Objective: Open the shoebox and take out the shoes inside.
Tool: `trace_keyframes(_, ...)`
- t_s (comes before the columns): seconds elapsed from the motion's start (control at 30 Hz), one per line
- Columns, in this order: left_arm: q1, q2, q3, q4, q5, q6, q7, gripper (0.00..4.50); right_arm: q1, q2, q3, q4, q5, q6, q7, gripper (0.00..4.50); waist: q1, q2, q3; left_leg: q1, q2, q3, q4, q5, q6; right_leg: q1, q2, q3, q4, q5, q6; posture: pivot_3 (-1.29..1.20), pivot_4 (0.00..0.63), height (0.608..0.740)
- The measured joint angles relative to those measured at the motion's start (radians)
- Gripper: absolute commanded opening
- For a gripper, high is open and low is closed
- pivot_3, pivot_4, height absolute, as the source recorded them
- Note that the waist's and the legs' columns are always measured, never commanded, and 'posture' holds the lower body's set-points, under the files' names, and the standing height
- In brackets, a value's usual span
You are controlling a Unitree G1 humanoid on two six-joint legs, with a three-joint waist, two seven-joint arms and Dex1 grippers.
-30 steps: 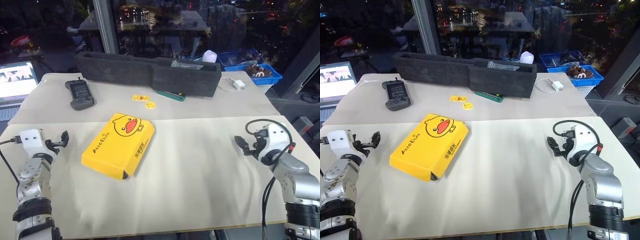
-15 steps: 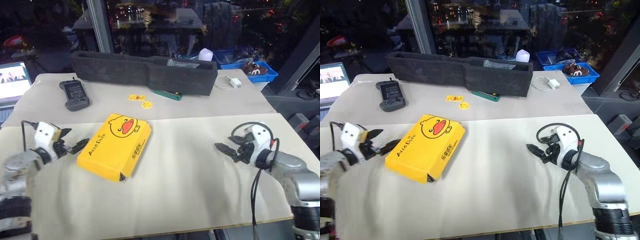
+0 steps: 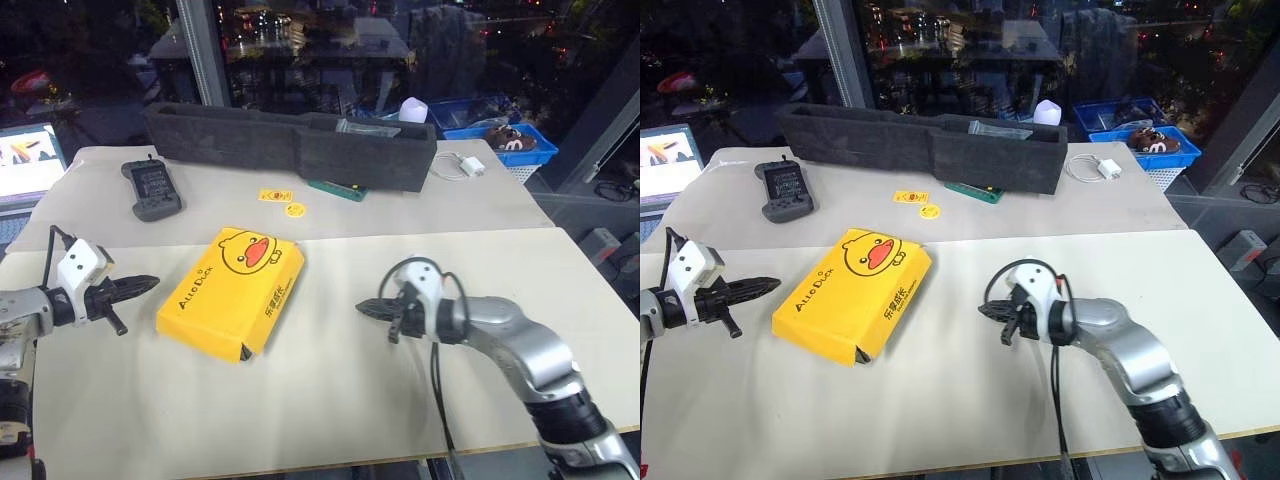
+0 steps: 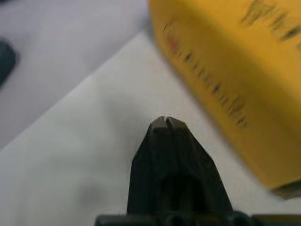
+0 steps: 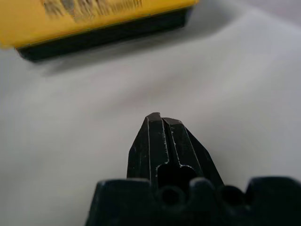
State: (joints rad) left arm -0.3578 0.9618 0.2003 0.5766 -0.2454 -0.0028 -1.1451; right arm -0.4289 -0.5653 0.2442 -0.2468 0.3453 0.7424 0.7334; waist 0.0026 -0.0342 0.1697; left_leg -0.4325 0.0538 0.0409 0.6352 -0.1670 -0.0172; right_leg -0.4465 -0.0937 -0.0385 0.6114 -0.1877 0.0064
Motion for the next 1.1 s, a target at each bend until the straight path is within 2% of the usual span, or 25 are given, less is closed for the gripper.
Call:
trace_keyframes(0.13, -0.034, -0.015, -0.103, 0.096, 0.131, -0.145, 0.024, 0.06, -0.089, 0.095, 0.116, 0.170, -0.110, -0.067, -0.017, 0.00, -0.001, -0.001, 0.000, -0.005, 0.000, 0.000, 0.000, 0.000, 0.000, -0.006, 0.000, 0.000, 0.001, 0.002, 0.004, 0.00, 0.150, 0.738)
trace_keyframes(0.33, -0.021, -0.049, -0.152, -0.002, 0.143, -0.207, -0.025, 0.06, -0.194, 0.194, 0.141, 0.347, -0.202, -0.155, -0.046, 0.00, -0.002, -0.001, -0.001, -0.006, 0.001, 0.000, 0.005, 0.000, 0.000, -0.007, 0.001, 0.000, 0.007, 0.003, 0.004, 0.00, 0.150, 0.738)
trace_keyframes(0.37, -0.006, -0.050, -0.159, -0.041, 0.138, -0.194, -0.038, 0.06, -0.209, 0.214, 0.142, 0.381, -0.217, -0.176, -0.054, 0.00, -0.003, -0.001, -0.001, -0.006, 0.001, 0.000, 0.007, 0.000, 0.000, -0.007, 0.001, 0.000, 0.009, 0.001, 0.000, 0.00, 0.150, 0.738)
trace_keyframes(0.53, 0.056, -0.046, -0.189, -0.238, 0.105, -0.093, -0.111, 0.06, -0.287, 0.288, 0.138, 0.512, -0.261, -0.227, -0.082, 0.00, -0.006, -0.001, -0.001, -0.006, 0.001, 0.001, 0.008, 0.001, 0.000, -0.010, 0.000, 0.001, 0.015, 0.001, -0.001, 0.00, 0.150, 0.738)
trace_keyframes(0.7, 0.088, -0.067, -0.232, -0.439, 0.067, 0.021, -0.136, 0.06, -0.352, 0.316, 0.129, 0.594, -0.284, -0.268, -0.076, 0.00, -0.007, -0.001, -0.001, -0.008, 0.001, 0.001, 0.008, 0.001, 0.001, -0.010, 0.002, 0.002, 0.015, 0.003, 0.004, 0.00, 0.150, 0.738)
trace_keyframes(0.93, 0.105, -0.050, -0.217, -0.497, 0.048, 0.074, -0.131, 0.06, -0.334, 0.262, 0.111, 0.572, -0.292, -0.279, -0.030, 0.00, -0.015, -0.001, -0.001, -0.008, 0.001, 0.000, 0.008, 0.001, 0.001, -0.010, 0.002, 0.002, 0.015, 0.002, 0.005, 0.00, 0.150, 0.738)
trace_keyframes(1.1, 0.148, -0.003, -0.137, -0.436, 0.042, 0.078, -0.111, 0.06, -0.253, 0.108, 0.078, 0.438, -0.285, -0.237, 0.054, 0.00, -0.014, 0.000, -0.001, -0.008, 0.002, 0.000, 0.008, 0.001, 0.001, -0.011, 0.002, 0.002, 0.015, 0.000, 0.001, 0.00, 0.150, 0.738)
